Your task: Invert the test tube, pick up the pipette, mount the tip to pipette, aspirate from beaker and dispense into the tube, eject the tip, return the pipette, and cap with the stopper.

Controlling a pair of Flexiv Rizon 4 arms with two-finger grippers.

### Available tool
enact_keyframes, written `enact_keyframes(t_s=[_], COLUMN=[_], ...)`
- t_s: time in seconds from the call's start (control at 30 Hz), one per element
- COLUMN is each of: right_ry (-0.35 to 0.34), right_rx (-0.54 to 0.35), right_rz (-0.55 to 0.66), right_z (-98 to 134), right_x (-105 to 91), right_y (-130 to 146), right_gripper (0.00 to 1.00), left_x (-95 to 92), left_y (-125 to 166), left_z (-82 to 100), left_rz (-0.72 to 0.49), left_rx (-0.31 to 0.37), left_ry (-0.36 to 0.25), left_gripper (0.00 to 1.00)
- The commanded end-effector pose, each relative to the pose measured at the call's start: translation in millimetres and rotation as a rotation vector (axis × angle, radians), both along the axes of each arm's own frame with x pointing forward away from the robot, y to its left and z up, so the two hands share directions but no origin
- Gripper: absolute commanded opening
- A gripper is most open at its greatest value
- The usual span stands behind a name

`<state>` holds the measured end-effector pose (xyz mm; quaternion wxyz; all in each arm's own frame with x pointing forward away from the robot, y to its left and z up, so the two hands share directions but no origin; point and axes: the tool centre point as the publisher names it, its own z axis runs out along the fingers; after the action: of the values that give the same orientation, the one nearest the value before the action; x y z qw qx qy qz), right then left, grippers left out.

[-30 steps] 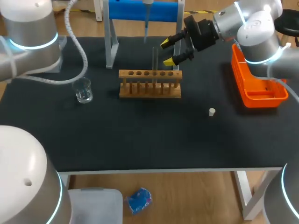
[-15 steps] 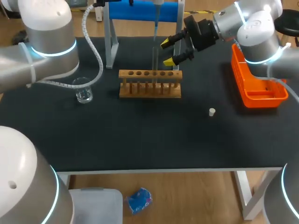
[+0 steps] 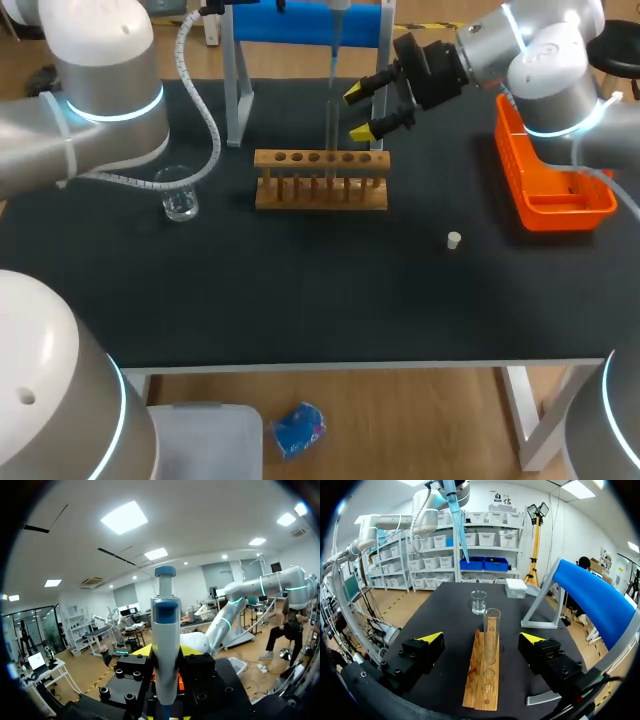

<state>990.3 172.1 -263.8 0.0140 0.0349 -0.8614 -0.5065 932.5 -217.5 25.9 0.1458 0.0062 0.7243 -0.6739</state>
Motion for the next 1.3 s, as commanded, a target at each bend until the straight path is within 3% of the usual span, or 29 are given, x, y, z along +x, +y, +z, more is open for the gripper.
enact_keyframes(t_s=[0.03,0.1,0.33,1.3], right_ry=[0.001,0.001,0.001,0.001], right_rx=[-0.003,-0.003,-0.003,-0.003], right_rz=[0.002,0.002,0.002,0.002], right_z=[1.1,1.1,1.1,1.1], right_x=[0.0,0.0,0.0,0.0], right_y=[-0.8,-0.8,-0.8,-0.8], right_gripper=[1.0,1.0,1.0,1.0], left_x=[5.4,9.2,20.3,40.7], left_y=[2.4,3.6,6.6,-3.5], left_z=[-4.1,-7.4,-19.8,-53.1], left_rz=[0.01,0.007,0.019,-0.007], left_rx=[0.023,-0.011,-0.02,-0.018], left_ry=[-0.004,0.007,0.023,0.104], left_gripper=[0.0,0.0,0.0,0.0])
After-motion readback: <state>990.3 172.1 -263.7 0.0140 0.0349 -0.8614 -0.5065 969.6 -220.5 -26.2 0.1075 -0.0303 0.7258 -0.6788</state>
